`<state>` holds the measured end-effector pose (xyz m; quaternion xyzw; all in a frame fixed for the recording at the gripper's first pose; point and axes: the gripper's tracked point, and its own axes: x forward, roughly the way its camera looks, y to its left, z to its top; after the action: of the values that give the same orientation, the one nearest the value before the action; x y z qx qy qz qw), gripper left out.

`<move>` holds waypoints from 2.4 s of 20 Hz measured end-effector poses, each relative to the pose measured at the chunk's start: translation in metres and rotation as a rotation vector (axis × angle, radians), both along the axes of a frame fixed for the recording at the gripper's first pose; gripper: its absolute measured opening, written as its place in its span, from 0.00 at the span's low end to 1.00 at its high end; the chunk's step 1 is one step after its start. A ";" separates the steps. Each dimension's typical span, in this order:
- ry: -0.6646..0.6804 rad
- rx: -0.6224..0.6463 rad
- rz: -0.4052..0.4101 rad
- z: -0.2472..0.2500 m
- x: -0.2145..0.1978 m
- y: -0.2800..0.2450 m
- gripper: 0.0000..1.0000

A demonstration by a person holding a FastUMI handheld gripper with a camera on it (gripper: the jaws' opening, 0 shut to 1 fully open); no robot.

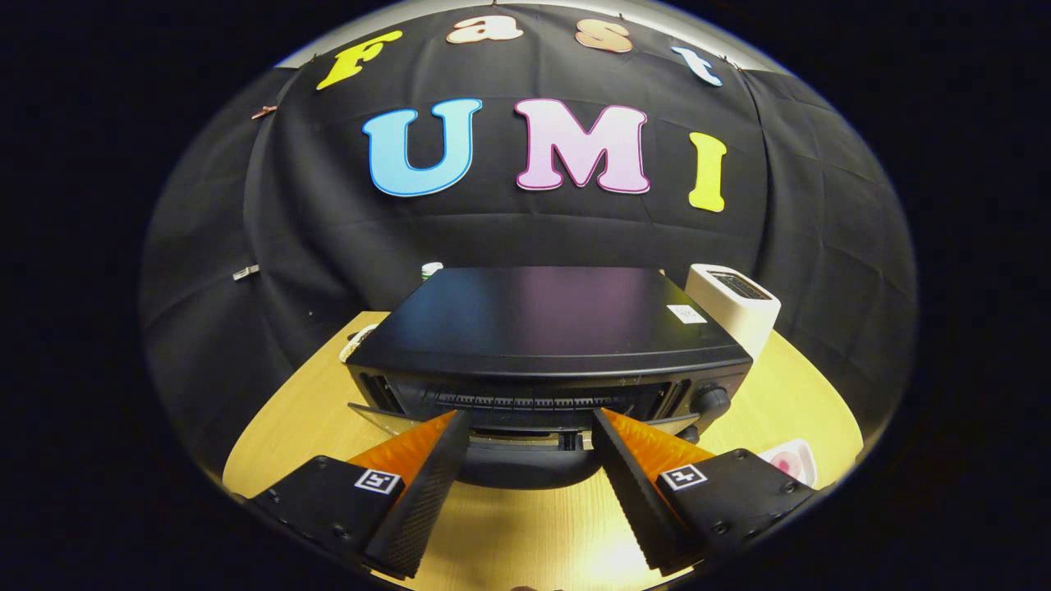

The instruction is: Open the toaster oven, put the food inside, and close the toaster oven door.

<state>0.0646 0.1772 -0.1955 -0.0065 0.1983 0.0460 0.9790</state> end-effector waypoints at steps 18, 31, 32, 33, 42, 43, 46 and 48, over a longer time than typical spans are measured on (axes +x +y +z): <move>0.411 -0.045 0.079 -0.130 -0.108 -0.017 0.99; 0.340 -0.027 0.151 -0.080 -0.118 -0.069 0.99; 0.334 -0.019 0.149 -0.074 -0.116 -0.078 0.99; 0.332 -0.014 0.145 -0.067 -0.113 -0.087 0.99; 0.224 -0.010 0.092 -0.008 -0.065 -0.188 0.99; 0.217 0.000 0.081 -0.003 -0.062 -0.198 0.99; 0.199 0.047 0.090 0.007 -0.054 -0.217 1.00; 0.218 0.043 0.096 0.003 -0.053 -0.233 1.00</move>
<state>0.0113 -0.0558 -0.1925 0.0098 0.3019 0.0974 0.9483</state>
